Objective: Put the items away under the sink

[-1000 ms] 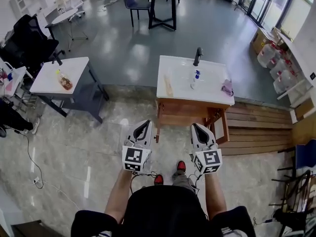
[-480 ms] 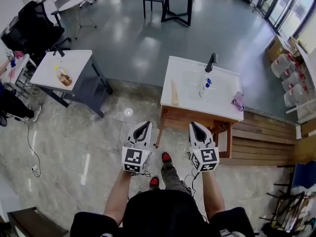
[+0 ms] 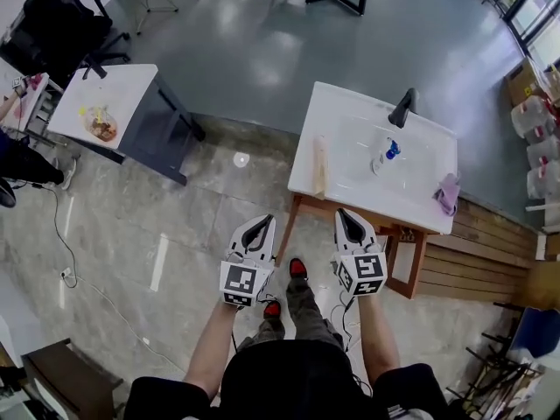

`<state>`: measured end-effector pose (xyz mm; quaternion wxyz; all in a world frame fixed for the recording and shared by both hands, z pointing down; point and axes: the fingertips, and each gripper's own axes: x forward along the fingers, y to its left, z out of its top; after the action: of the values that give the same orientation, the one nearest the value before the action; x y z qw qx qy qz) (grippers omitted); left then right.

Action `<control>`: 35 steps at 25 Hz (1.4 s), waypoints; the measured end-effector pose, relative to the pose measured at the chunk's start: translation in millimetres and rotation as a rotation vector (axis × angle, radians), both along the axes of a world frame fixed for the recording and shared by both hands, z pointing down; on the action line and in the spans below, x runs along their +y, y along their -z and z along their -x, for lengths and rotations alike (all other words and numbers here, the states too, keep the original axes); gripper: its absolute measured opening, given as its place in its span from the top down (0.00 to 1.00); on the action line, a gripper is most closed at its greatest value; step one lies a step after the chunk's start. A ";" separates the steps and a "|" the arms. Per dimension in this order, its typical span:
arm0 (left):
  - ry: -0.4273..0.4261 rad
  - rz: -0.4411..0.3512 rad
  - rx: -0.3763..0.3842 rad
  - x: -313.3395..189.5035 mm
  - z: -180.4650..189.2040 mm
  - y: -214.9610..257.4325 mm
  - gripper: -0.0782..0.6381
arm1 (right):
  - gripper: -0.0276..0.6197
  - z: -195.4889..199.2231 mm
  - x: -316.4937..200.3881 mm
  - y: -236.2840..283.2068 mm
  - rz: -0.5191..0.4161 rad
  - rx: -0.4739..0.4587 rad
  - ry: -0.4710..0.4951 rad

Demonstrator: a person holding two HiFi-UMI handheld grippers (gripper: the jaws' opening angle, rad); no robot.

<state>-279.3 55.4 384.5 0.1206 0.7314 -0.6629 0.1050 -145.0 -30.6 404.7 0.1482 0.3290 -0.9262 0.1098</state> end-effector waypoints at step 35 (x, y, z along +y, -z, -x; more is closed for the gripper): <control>0.121 0.206 0.021 -20.1 39.9 -87.7 0.88 | 0.79 53.0 -65.1 -154.4 0.253 0.155 0.004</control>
<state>-319.2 35.3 472.1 0.2080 0.6750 -0.6902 0.1575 -198.0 -95.7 559.1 0.2596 0.3131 -0.8915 0.1997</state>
